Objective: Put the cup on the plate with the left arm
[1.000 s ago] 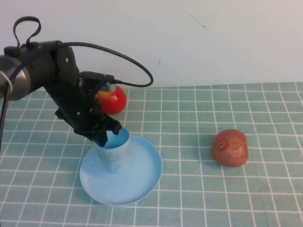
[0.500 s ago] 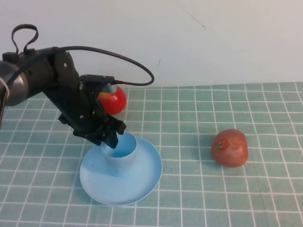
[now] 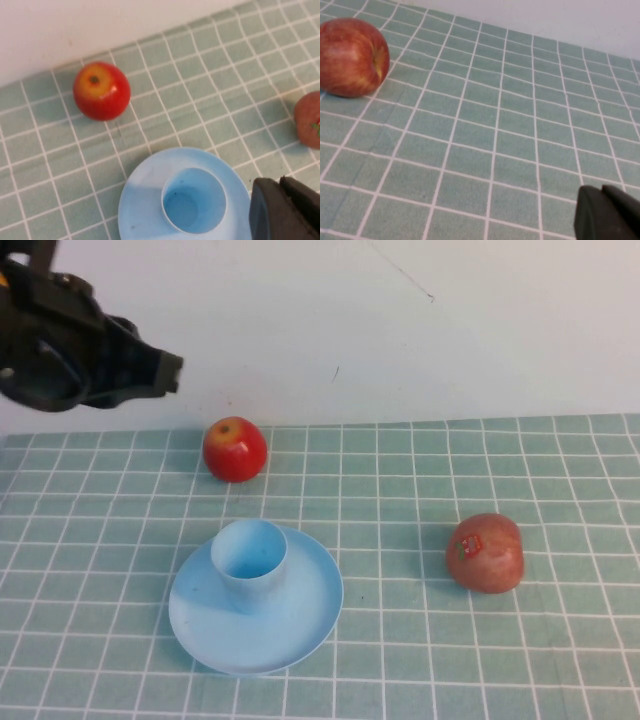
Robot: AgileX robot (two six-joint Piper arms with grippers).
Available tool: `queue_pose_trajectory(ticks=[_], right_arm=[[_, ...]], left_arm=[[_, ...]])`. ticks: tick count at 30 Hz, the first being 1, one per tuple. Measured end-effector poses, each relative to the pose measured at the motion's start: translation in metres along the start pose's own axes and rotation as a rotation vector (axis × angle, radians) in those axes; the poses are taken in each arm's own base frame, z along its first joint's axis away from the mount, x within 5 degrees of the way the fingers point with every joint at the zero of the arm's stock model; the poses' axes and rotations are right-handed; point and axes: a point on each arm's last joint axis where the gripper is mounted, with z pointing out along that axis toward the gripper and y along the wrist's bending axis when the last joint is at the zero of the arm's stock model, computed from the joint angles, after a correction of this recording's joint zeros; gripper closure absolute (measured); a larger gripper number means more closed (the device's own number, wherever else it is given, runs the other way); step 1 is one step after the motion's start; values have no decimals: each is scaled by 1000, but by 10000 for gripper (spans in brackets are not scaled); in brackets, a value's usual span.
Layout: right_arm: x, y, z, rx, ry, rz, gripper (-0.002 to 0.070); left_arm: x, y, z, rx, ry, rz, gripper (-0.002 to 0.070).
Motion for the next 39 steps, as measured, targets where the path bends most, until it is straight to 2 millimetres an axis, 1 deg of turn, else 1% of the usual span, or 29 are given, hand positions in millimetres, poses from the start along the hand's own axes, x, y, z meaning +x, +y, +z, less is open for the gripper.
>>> queue_pose_trajectory(ticks=[3,5,6,8,10,13,16,19,22,28,36,39], right_arm=[[0,0,0,0,0,0,678],[0,0,0,0,0,0,678],[0,0,0,0,0,0,678],[0,0,0,0,0,0,678],[0,0,0,0,0,0,678],[0,0,0,0,0,0,678],[0,0,0,0,0,0,678],[0,0,0,0,0,0,678],[0,0,0,0,0,0,678],[0,0,0,0,0,0,678],[0,0,0,0,0,0,678],[0,0,0,0,0,0,678]], left_arm=[[11,-7,-50,-31,-115,-5,672],[25,-9,-72,-60,-171,-10,672],[34,-10,-80,-69,-193,-14,672],[53,-11,-90,-77,-218,-16,673],[74,-12,-94,-75,-236,-34,672],[107,-10,-81,-59,-224,-65,672],[132,-8,-63,-39,-214,-103,673],[149,-5,-47,-30,-207,-135,673],[160,-3,-37,-33,-184,-147,673],[171,-1,-27,-35,-139,-161,673],[182,1,-22,-44,-73,-154,673],[188,6,-26,-92,-111,-134,673]])
